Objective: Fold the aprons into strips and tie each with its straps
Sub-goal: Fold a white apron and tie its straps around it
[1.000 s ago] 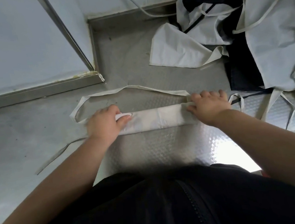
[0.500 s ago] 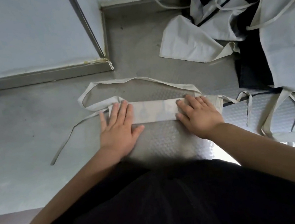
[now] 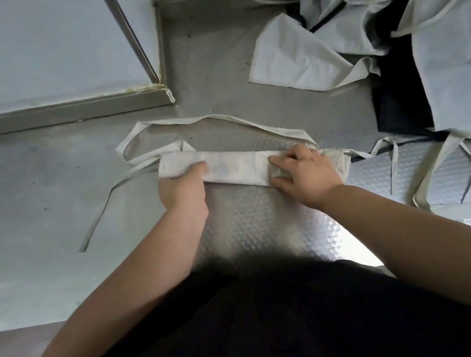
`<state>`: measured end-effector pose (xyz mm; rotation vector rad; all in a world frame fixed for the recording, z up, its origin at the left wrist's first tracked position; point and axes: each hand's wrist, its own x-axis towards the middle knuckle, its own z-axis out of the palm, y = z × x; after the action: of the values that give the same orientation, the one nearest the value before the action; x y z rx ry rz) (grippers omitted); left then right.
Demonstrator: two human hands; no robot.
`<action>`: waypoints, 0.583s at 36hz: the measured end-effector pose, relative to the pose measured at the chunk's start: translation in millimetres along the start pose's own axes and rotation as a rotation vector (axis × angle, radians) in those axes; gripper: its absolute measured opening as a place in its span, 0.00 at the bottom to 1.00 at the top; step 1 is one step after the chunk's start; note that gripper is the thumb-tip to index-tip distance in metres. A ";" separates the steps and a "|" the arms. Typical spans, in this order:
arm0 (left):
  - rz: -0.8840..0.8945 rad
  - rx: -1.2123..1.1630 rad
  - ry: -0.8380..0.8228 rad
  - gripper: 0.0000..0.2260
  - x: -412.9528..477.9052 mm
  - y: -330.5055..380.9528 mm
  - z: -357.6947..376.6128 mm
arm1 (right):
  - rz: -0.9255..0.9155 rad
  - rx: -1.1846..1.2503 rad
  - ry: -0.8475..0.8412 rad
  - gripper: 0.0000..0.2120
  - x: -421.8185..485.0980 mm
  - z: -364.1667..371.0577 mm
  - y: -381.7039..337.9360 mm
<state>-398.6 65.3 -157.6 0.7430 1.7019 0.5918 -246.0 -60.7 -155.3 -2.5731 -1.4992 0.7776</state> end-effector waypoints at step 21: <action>1.655 1.226 -0.334 0.19 19.9 -28.6 -10.4 | 0.679 0.580 0.434 0.30 -36.4 1.8 6.8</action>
<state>-417.1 60.6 -188.6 2.9650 0.6011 0.3066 -255.9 -94.8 -144.7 -2.5127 -0.2115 0.5206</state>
